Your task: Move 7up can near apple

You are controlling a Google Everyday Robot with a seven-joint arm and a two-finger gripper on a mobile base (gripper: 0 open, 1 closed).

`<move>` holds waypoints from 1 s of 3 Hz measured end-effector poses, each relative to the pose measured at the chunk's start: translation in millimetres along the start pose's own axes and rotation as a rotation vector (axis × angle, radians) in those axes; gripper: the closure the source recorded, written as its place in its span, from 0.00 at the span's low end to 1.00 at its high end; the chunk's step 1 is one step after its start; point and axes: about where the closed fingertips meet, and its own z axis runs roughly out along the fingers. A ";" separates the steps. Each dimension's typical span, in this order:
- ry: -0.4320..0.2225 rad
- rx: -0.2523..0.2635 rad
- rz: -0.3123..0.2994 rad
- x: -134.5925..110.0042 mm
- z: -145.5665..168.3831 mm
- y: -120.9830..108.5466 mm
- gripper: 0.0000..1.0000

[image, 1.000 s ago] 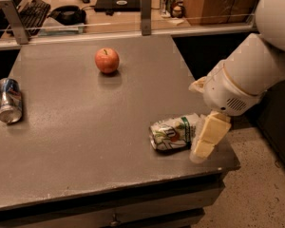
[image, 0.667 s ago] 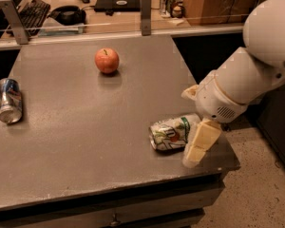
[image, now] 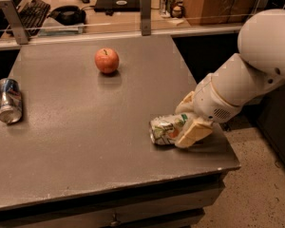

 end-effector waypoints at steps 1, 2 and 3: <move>0.002 0.052 -0.006 7.4 -12.7 -20.7 0.65; 0.006 0.129 -0.020 9.3 -40.3 -48.5 0.88; 0.007 0.230 -0.027 4.8 -93.6 -80.9 1.00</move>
Offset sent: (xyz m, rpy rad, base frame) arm 0.0759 -0.0557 0.0807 -0.0208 -0.2327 -0.0766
